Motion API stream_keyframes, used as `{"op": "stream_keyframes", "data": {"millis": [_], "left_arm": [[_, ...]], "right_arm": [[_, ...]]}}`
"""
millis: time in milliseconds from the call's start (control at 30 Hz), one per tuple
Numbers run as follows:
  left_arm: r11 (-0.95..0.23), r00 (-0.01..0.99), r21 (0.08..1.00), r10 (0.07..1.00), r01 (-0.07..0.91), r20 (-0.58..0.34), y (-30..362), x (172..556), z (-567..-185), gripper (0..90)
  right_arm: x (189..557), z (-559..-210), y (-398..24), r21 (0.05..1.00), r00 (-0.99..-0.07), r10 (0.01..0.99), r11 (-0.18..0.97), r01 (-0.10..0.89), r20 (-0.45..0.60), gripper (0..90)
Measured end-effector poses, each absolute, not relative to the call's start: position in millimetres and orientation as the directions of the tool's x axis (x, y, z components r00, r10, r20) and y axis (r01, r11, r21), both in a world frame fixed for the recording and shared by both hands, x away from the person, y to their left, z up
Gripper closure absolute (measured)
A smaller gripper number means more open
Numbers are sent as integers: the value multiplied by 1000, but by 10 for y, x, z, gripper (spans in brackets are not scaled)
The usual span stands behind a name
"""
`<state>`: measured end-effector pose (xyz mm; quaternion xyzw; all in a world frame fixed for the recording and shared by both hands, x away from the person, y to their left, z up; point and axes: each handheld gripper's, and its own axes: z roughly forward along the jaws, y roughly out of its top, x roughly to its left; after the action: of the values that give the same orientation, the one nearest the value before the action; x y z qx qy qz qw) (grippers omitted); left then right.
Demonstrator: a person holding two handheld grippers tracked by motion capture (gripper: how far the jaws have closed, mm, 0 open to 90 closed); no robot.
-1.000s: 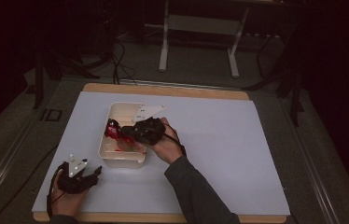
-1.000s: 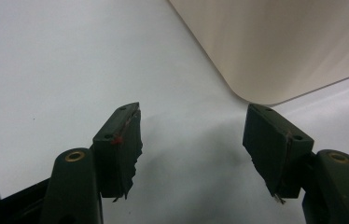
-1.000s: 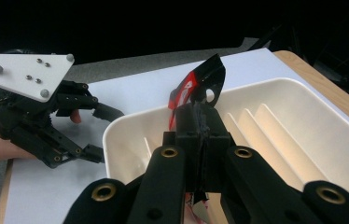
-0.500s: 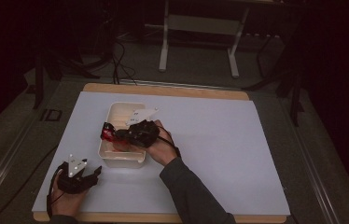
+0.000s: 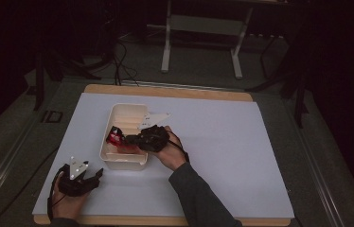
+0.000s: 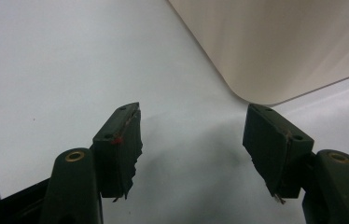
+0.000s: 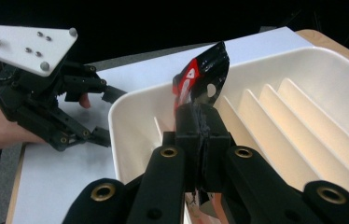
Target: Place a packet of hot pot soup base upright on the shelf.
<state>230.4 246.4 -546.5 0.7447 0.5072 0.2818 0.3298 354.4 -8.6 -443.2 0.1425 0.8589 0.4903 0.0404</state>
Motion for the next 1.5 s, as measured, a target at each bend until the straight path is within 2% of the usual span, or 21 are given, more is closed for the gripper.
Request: {"op": "stream_keyframes", "data": {"millis": [500,533,567,600,633,733,933,1500], "left_arm": [[-270,327,777,941,569,87,2462,2305,-5467,371],[-269,327,777,941,569,87,2462,2304,-5467,372],[-269,327,777,941,569,86,2463,2305,-5467,372],[-269,327,777,941,570,87,2463,2305,-5467,371],[-269,327,777,941,570,87,2463,2305,-5467,371],[-267,326,777,942,570,85,2464,2305,-5467,371],[-267,326,779,942,568,85,2463,2304,-5467,371],[-265,323,780,942,568,84,2463,2302,-5467,371]], "right_arm": [[3571,-4519,-185,838,-955,278,493,235,104,882],[3571,-4513,-197,835,-953,288,496,237,99,832],[3571,-4513,-197,835,-953,288,496,237,99,832],[3575,-4505,-207,833,-948,304,497,241,93,779],[3575,-4505,-207,833,-948,304,497,241,93,779],[3574,-4494,-234,834,-943,322,495,244,85,686],[3566,-4449,-328,842,-937,336,475,256,96,616],[3577,-4368,-707,837,-895,440,460,296,75,602]]}}
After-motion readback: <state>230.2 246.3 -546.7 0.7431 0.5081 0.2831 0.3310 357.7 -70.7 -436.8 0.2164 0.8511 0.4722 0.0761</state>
